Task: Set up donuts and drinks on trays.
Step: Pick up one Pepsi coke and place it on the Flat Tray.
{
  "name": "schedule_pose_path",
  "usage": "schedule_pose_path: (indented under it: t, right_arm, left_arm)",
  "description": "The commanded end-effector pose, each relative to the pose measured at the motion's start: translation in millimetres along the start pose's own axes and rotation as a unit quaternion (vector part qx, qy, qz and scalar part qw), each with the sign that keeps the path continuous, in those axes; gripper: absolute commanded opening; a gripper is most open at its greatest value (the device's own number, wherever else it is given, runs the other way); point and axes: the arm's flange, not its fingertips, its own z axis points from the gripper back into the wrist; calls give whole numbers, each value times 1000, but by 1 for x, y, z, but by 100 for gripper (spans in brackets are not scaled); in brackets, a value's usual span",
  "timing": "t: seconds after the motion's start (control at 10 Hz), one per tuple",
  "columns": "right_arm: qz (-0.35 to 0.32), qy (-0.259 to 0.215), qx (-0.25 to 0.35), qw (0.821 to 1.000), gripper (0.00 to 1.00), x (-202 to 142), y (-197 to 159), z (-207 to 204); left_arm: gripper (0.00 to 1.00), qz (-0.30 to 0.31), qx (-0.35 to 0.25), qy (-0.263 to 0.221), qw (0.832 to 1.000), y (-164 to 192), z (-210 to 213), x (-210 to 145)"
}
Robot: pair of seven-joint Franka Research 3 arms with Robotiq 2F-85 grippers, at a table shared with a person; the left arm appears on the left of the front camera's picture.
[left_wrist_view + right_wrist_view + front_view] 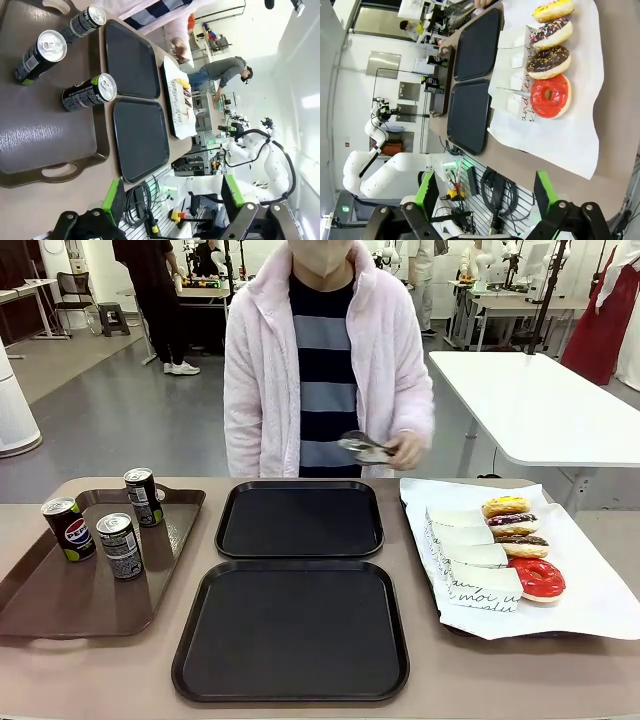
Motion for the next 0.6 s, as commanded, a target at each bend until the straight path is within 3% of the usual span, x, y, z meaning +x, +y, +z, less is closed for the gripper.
schedule_pose_path:
  t: [0.0, 0.5]
  right_arm:
    - [0, 3, 3, 1000, 100, 1, 0, -2]
    - [0, 3, 3, 1000, 100, 1, 0, -2]
  left_arm:
    - [100, -5, -4, -3, 1000, -2, 0, 2]
    - [100, -5, -4, -3, 1000, -2, 0, 2]
